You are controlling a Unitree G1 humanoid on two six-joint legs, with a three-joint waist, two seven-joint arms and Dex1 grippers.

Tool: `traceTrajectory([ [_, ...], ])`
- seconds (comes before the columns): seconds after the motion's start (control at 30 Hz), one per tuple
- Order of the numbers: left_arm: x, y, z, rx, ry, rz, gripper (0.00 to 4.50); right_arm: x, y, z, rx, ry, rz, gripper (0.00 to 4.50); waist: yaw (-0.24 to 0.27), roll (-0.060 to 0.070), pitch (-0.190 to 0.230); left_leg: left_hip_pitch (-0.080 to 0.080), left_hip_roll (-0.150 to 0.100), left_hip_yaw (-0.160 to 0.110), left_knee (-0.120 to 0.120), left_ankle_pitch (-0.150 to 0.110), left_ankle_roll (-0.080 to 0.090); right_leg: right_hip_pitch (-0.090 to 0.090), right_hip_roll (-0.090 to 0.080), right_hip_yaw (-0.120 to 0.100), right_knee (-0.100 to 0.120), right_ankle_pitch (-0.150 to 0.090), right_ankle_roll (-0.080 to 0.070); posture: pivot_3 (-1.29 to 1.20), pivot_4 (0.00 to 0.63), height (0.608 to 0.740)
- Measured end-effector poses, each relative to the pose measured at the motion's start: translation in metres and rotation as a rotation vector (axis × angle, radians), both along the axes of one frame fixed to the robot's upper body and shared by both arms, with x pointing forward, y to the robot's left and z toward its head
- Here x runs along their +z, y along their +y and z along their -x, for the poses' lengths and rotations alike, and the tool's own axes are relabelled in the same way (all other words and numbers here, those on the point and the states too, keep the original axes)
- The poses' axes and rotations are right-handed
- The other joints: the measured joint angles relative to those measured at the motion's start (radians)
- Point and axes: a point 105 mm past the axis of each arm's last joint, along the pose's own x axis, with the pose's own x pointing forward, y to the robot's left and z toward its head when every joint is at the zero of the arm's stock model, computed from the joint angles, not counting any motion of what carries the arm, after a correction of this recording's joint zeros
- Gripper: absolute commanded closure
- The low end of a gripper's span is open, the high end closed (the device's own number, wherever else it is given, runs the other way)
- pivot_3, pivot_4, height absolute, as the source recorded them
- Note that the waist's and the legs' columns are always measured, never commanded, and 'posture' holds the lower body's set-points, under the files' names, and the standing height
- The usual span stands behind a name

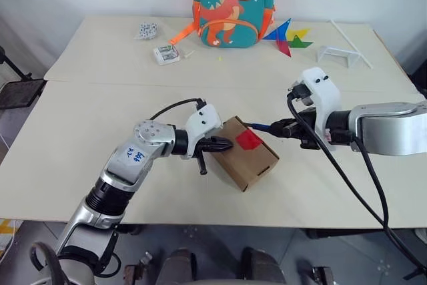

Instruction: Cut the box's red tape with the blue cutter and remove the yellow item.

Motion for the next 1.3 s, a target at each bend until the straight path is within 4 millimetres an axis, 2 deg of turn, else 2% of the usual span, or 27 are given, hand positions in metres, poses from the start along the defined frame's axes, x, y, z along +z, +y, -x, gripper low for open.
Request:
traceTrajectory([
  [0.8,0.000,0.000,0.000,0.001,0.005,0.000,4.50,-0.005,-0.005,0.001,-0.004,0.032,-0.048,4.41,0.003,0.000,0.000,0.000,0.000,0.000,0.000,0.000,0.000,0.000,0.000,0.000,0.000,0.000,0.000,0.00,0.150,0.740],
  [1.3,0.000,-0.001,0.001,-0.003,0.005,-0.002,4.50,-0.007,-0.016,0.005,-0.029,0.039,-0.053,4.41,0.008,0.000,0.000,0.000,0.000,0.000,0.000,0.000,0.000,0.001,0.000,0.000,0.000,0.000,0.000,0.00,0.150,0.740],
])
